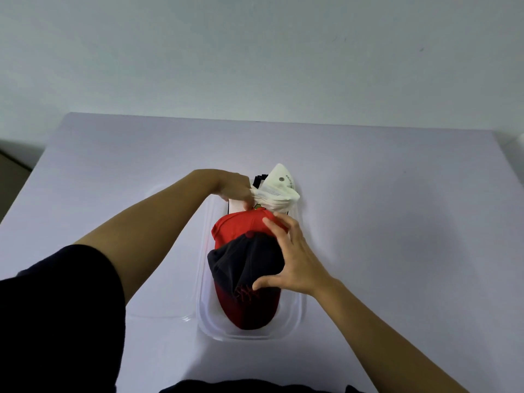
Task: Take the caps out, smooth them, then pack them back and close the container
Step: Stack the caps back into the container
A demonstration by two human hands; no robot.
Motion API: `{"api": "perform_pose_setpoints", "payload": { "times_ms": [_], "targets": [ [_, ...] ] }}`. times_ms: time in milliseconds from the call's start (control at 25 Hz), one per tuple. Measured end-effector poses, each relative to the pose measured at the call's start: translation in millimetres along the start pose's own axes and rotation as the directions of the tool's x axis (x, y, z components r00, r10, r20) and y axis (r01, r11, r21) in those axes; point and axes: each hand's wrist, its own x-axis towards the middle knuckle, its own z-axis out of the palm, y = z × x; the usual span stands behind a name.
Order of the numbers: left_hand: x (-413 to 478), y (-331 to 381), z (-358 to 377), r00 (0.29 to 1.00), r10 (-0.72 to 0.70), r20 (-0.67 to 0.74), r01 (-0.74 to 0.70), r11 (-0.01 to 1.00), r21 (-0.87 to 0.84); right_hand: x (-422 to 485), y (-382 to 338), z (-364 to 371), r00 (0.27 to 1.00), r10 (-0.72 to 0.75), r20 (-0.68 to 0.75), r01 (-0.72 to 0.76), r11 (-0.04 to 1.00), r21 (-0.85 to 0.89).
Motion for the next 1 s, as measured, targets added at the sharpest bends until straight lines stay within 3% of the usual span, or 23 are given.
{"api": "perform_pose_setpoints", "payload": {
  "times_ms": [80,160,200,280,360,560,800,1000],
  "targets": [
    [0,-3,1,1.0,-0.006,-0.015,0.006,0.999,-0.041,10,10,-12,0.978,0.047,-0.201,-0.015,0.987,0.159],
    [-2,-3,2,1.0,0.013,-0.027,-0.014,1.0,-0.026,28,26,-34,0.924,0.027,-0.382,-0.017,0.999,0.03],
    [-3,-4,3,0.999,0.023,-0.035,-0.023,1.0,-0.016,39,33,-47,0.936,-0.008,-0.352,-0.024,0.996,-0.086],
    [-7,-6,3,0.998,0.038,-0.055,-0.039,0.999,-0.005,57,38,-68,0.998,-0.02,-0.06,0.003,0.961,-0.275],
    [-11,-10,4,0.995,0.055,-0.079,-0.055,0.998,-0.002,69,40,-80,0.985,-0.01,0.175,0.083,0.904,-0.42],
    [-16,-22,13,0.983,0.112,-0.143,-0.121,0.991,-0.054,83,37,-77,0.98,-0.066,0.188,0.164,0.801,-0.576],
    [-4,-26,20,0.979,0.099,-0.175,-0.11,0.992,-0.056,93,46,-63,0.959,0.15,0.239,-0.036,0.905,-0.424],
    [7,-35,30,0.991,0.07,-0.113,-0.071,0.997,-0.011,98,50,-56,0.912,0.15,0.381,0.034,0.899,-0.437]
  ]
}}
